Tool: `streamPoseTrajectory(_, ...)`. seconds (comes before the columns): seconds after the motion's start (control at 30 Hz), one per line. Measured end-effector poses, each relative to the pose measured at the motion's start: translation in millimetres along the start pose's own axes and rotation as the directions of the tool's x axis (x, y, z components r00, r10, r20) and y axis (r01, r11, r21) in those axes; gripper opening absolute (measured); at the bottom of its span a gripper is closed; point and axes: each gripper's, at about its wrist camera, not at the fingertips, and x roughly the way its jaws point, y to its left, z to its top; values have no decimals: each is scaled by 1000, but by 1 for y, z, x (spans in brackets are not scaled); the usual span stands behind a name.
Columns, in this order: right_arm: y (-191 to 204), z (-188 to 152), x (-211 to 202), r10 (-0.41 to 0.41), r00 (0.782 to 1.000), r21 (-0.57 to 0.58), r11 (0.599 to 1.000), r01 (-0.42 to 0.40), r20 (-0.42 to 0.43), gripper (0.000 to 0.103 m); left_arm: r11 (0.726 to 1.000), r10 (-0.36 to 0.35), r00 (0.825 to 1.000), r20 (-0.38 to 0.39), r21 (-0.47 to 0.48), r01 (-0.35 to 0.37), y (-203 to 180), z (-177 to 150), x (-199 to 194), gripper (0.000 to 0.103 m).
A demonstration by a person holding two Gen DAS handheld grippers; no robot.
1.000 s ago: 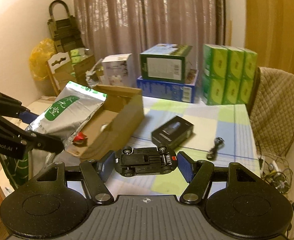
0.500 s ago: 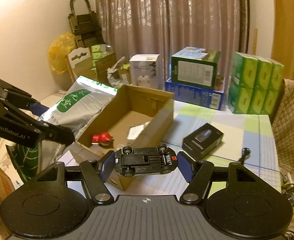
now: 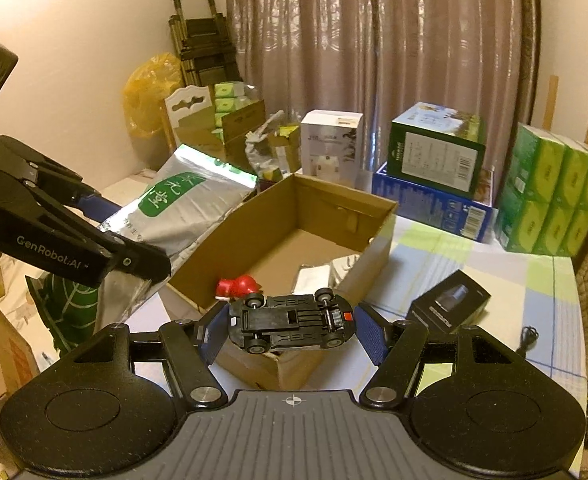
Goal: Organize objects
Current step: 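Open the left gripper to drop the foil bag while the right releases the car inside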
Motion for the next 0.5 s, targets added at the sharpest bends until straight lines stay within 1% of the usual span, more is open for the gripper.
streamPoseTrajectory(0.27,2,9,23,7,1000,-19,1000,-8,-17,64,1000,6,1000,-14,-3,-6,17,7,15,49)
streamPoseTrajectory(0.5,-6,20,45,5,1000,-6,1000,-5,-25,64,1000,13,1000,-28,-11,-13,34,17,35,49)
